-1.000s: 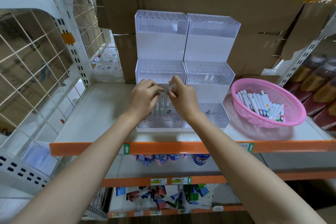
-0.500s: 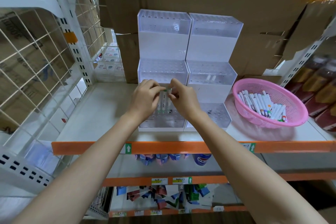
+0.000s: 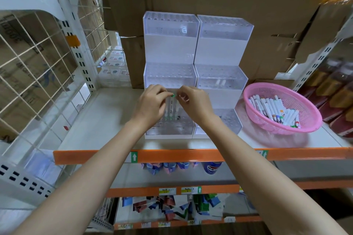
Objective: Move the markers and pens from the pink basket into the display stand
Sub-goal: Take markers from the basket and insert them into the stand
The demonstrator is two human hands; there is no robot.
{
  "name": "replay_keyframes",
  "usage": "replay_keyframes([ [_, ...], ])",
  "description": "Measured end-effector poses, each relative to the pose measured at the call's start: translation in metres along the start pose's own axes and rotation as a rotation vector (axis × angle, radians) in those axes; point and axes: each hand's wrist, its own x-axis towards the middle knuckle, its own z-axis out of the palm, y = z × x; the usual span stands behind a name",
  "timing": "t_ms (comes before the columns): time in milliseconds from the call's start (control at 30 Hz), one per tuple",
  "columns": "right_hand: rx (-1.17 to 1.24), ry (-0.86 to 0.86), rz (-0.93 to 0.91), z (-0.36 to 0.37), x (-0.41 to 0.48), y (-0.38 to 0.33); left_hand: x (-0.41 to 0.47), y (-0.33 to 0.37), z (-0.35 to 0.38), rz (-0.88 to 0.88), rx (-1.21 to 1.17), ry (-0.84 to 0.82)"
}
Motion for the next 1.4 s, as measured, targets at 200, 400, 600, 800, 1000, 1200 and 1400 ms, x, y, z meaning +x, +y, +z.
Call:
replay_keyframes([
  [200, 0.0, -0.059, -0.012, -0.01, -0.002, 0.0, 0.002, 0.002, 0.003, -0.008, 0.009, -0.003],
  [400, -0.121, -0.097, 0.056, -0.034, -0.011, 0.017, 0.008, 0.024, 0.012, 0.031, 0.082, -0.043],
  [600, -0.274, -0.089, 0.101, -0.066, -0.035, 0.056, 0.015, 0.063, 0.042, 0.08, 0.145, -0.179],
  [800, -0.37, -0.068, 0.187, -0.106, -0.06, 0.106, 0.033, 0.113, 0.083, 0.198, 0.082, -0.289],
  [1000, -0.432, -0.095, 0.309, -0.149, -0.081, 0.155, 0.059, 0.167, 0.129, 0.179, 0.021, -0.419],
  [1200, -0.456, -0.206, 0.505, -0.177, -0.092, 0.202, 0.089, 0.214, 0.169, 0.167, -0.059, -0.414],
  [1400, -0.434, -0.358, 0.604, -0.184, -0.089, 0.245, 0.115, 0.232, 0.203, 0.06, -0.044, -0.454],
])
